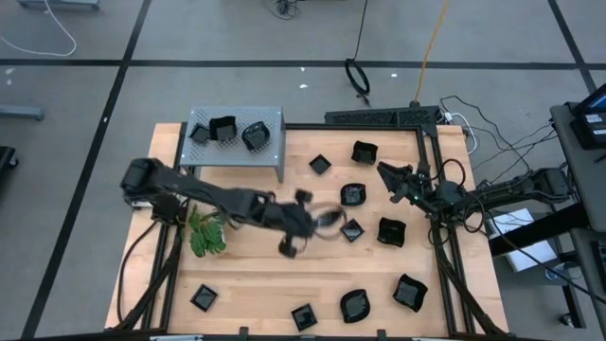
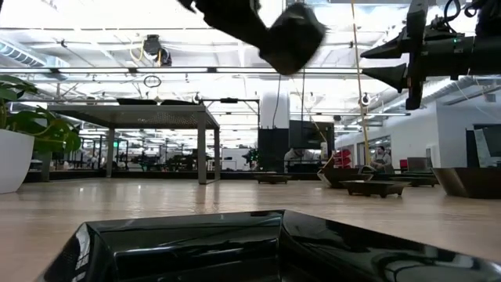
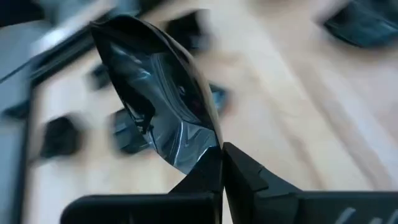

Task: Pick & Place Mini shaped plates
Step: Stack the leaf-shaped plate on top of the leaf-shaped plate on the shelf, then stack the square plate on top of the square plate on the shelf

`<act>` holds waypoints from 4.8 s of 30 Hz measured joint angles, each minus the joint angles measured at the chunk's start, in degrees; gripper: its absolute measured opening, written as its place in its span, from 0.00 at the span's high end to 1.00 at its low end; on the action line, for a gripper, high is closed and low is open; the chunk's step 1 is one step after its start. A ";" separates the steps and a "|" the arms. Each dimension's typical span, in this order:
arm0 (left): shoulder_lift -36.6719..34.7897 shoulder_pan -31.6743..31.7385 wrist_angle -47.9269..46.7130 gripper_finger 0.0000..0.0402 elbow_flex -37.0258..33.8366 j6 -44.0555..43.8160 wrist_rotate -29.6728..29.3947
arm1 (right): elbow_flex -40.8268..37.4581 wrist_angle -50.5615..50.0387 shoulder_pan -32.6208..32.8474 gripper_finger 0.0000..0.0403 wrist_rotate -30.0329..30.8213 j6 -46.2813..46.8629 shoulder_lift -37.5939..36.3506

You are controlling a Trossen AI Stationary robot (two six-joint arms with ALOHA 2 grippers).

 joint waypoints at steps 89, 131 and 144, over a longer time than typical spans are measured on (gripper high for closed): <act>-13.09 26.49 -42.05 0.61 14.70 -30.65 -13.24 | 0.00 -1.29 -0.07 0.64 0.16 0.00 0.00; -5.45 -37.02 -62.60 0.62 18.60 -123.53 13.13 | 0.00 -0.38 -0.06 0.64 0.16 -5.99 -0.01; 6.52 -38.98 -64.95 0.62 18.43 -120.02 20.21 | 0.01 -0.41 -0.07 0.64 0.16 -5.99 0.00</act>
